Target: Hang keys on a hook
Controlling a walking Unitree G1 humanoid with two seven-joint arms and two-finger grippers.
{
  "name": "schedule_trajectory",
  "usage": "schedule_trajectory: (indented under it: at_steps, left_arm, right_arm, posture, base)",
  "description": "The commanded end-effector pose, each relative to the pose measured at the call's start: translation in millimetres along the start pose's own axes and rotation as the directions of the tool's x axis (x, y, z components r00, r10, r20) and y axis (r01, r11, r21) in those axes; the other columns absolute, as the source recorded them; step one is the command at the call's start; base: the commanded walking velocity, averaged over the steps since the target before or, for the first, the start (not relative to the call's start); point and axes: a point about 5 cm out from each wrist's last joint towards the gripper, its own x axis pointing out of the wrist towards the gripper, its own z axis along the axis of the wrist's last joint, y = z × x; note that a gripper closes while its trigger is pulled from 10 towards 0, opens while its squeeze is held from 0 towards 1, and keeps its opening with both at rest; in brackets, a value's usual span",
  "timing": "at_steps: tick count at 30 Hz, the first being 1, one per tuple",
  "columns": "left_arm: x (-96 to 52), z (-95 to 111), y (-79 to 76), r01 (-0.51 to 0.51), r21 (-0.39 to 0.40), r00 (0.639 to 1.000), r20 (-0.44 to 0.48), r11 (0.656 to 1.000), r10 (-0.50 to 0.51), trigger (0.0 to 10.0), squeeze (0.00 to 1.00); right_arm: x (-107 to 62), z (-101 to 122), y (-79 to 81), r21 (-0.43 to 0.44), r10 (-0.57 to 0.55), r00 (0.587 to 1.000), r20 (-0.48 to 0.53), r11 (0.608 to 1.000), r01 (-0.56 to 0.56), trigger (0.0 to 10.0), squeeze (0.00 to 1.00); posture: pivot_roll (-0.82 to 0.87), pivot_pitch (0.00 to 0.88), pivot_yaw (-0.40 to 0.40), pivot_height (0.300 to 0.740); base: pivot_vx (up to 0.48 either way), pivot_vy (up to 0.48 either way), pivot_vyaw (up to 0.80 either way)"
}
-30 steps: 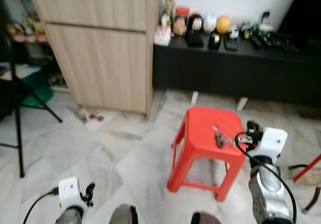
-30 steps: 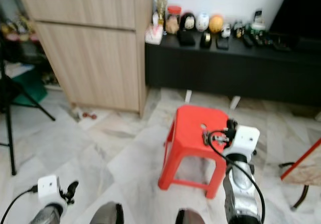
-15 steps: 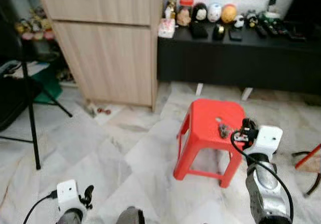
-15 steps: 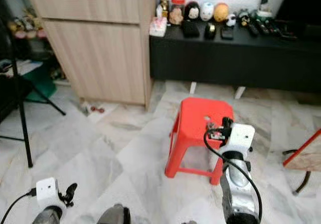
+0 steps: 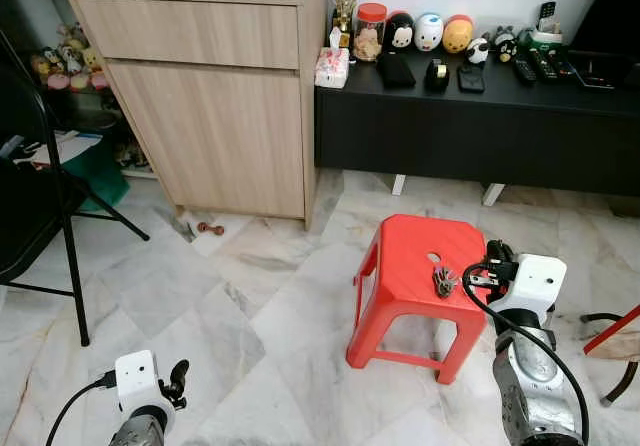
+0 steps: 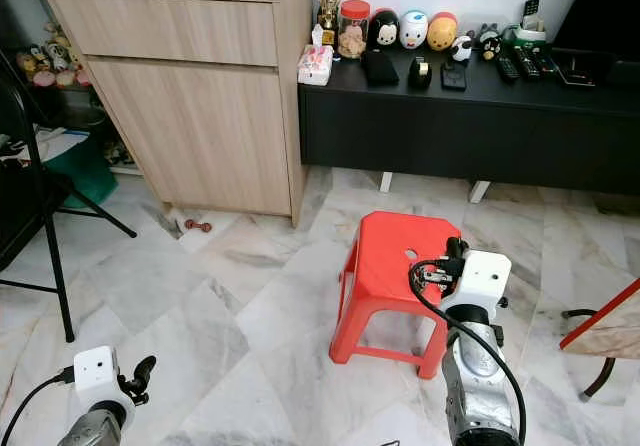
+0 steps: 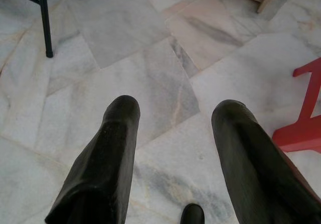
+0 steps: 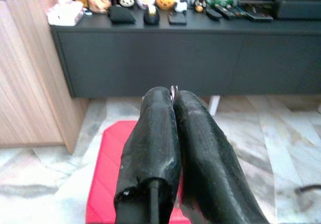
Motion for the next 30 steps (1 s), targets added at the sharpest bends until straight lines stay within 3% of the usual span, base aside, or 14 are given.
schedule_trajectory:
  at_steps: [1, 5, 11, 16, 19, 20, 22, 30]
  left_arm:
    - [-3.4, -8.4, 0.8, -0.005, -0.002, 0.999, -0.032, 1.000, 0.005, 10.0, 0.00]
    - [-3.4, -9.5, -0.8, -0.001, -0.006, 0.999, -0.038, 1.000, 0.000, 10.0, 0.00]
    - [-4.3, -14.5, -1.3, 0.005, 0.020, 0.997, -0.081, 1.000, -0.004, 10.0, 0.00]
    - [-4.9, -16.6, 0.0, 0.004, 0.019, 0.995, -0.096, 1.000, -0.002, 10.0, 0.00]
    - [-8.3, -25.0, 4.5, -0.008, 0.024, 0.989, -0.150, 1.000, 0.012, 10.0, 0.00]
    - [-8.3, -25.0, 4.5, -0.008, 0.024, 0.989, -0.150, 1.000, 0.012, 10.0, 0.00]
    - [-14.7, -37.1, 11.6, -0.056, 0.040, 0.976, -0.211, 0.998, 0.063, 10.0, 0.00]
    - [-31.3, -63.7, 20.3, -0.066, 0.074, 0.938, -0.335, 0.995, 0.087, 10.0, 0.00]
  right_arm:
    - [-4.9, -8.3, -10.3, 0.035, -0.058, 0.997, -0.042, 0.998, 0.059, 10.0, 0.00]
    - [-6.7, -23.7, -13.4, 0.076, -0.057, 0.989, -0.136, 0.995, 0.067, 10.0, 0.00]
    - [-26.5, -69.3, -19.4, 0.084, -0.055, 0.937, -0.344, 0.992, 0.090, 10.0, 0.00]
    - [-52.0, -102.7, -25.6, 0.019, -0.051, 0.856, -0.515, 0.997, 0.071, 10.0, 0.00]
    - [-73.1, -122.1, -30.9, -0.026, -0.055, 0.782, -0.620, 0.998, 0.050, 10.0, 0.00]
    - [-73.1, -122.1, -30.9, -0.026, -0.055, 0.782, -0.620, 0.998, 0.050, 10.0, 0.00]
    - [-94.5, -137.2, -37.2, -0.071, -0.077, 0.702, -0.708, 0.997, 0.039, 10.0, 0.00]
    - [-120.5, -152.2, -36.7, -0.082, -0.095, 0.633, -0.768, 0.995, 0.050, 10.0, 0.00]
  posture:
    - [0.09, 0.078, -0.043, 0.740]
    - [0.09, 0.073, -0.044, 0.740]
    - [0.08, 0.062, -0.041, 0.740]
    - [0.09, 0.046, -0.036, 0.740]
    - [0.09, 0.038, -0.032, 0.740]
    - [0.09, 0.038, -0.032, 0.740]
    - [0.10, 0.028, -0.034, 0.740]
    - [0.11, 0.016, -0.027, 0.740]
  base:
    - [0.000, 0.000, 0.00]
    - [0.000, 0.000, 0.00]
    - [0.000, 0.000, 0.00]
    - [0.000, 0.000, 0.00]
    - [0.000, 0.000, 0.00]
    - [0.000, 0.000, 0.00]
    - [0.000, 0.000, 0.00]
    - [0.000, 0.000, 0.00]
